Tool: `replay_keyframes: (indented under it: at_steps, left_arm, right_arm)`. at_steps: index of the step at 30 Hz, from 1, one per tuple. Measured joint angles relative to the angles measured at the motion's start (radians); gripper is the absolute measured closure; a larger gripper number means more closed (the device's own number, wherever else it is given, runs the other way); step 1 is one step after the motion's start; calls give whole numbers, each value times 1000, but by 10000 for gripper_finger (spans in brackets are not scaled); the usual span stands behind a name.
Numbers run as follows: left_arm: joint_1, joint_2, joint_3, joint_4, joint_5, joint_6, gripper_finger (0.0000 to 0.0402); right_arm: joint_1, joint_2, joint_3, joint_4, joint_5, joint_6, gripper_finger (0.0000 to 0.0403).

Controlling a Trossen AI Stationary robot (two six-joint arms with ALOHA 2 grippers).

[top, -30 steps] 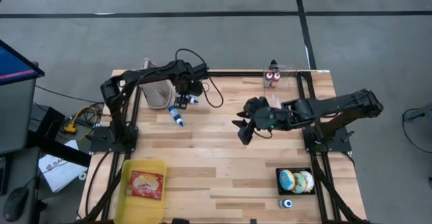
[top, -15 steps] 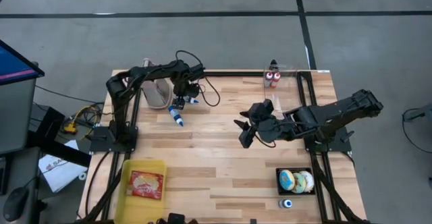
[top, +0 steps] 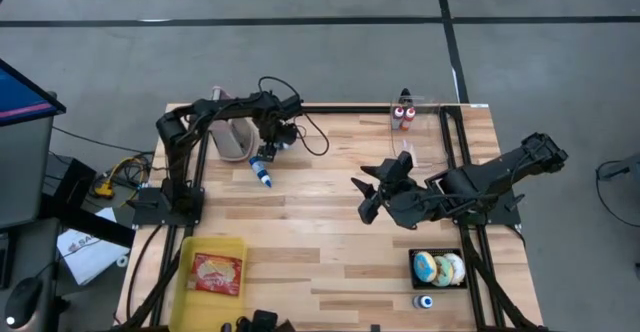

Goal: Pick & Place Food Item
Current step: Put the top left blue food coloring bottle into the transparent bin

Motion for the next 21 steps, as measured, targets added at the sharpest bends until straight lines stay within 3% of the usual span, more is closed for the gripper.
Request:
replay_keyframes:
  at_steps: [5, 13, 21]
  left_arm:
    - [-3, 19, -4, -17, 14, -18, 137]
    - [-18, 22, -15, 4, -13, -103, 144]
    - [-36, 22, -15, 17, -7, -194, 225]
  right_arm:
    - [25, 0, 0, -12, 3, 50, 235]
    - [72, 0, 0, -24, 94, 111, 235]
    - [90, 0, 0, -63, 129, 193, 235]
